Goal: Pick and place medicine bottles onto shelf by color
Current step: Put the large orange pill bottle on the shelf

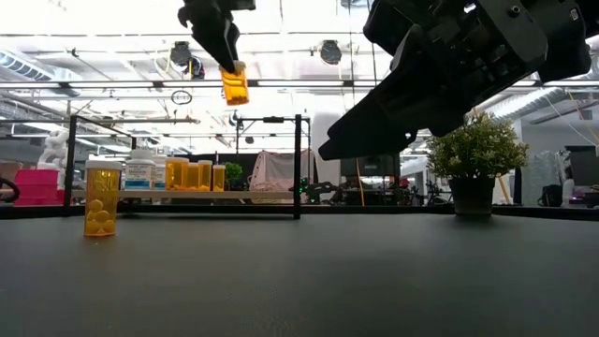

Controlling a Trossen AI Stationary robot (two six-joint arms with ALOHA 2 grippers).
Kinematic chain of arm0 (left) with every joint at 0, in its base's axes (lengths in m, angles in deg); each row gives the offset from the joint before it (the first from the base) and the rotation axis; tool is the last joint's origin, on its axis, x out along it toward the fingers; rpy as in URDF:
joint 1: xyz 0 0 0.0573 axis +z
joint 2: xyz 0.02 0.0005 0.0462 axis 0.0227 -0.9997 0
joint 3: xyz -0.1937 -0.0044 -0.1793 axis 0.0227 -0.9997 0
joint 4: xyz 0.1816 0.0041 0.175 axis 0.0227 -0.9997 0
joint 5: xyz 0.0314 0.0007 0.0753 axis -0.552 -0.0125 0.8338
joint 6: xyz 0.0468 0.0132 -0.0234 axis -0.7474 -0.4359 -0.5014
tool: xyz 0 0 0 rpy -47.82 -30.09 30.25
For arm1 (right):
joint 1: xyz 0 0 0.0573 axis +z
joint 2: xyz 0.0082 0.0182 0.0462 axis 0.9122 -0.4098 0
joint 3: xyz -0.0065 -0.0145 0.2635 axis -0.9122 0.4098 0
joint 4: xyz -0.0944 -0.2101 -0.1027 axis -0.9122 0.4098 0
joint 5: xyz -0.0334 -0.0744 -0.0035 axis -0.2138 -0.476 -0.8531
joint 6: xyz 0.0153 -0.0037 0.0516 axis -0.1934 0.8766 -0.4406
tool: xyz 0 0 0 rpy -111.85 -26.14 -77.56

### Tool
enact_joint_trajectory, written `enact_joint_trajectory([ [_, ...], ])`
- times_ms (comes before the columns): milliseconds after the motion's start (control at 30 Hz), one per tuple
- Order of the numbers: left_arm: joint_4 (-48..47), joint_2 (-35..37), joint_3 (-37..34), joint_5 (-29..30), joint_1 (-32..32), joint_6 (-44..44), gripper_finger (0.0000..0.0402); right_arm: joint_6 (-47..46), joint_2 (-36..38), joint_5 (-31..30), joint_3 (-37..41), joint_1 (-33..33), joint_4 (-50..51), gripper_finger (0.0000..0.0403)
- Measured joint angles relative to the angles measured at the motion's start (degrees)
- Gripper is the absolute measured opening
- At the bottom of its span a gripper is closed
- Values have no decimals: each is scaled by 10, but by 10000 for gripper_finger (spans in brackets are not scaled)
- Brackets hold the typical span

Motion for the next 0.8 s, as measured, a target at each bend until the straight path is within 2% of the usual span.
enact_joint_trajectory([
  [267, 18, 0, 0, 12, 60, -41, 203, 3, 0, 0, 0, 0, 0, 249],
  [467, 60, -4, 0, 10, 101, -70, 219, 9, 0, 0, 0, 0, 0, 249],
  [800, 103, -70, 0, 9, 154, -96, 205, -5, 0, 1, 0, 0, 0, 249],
])
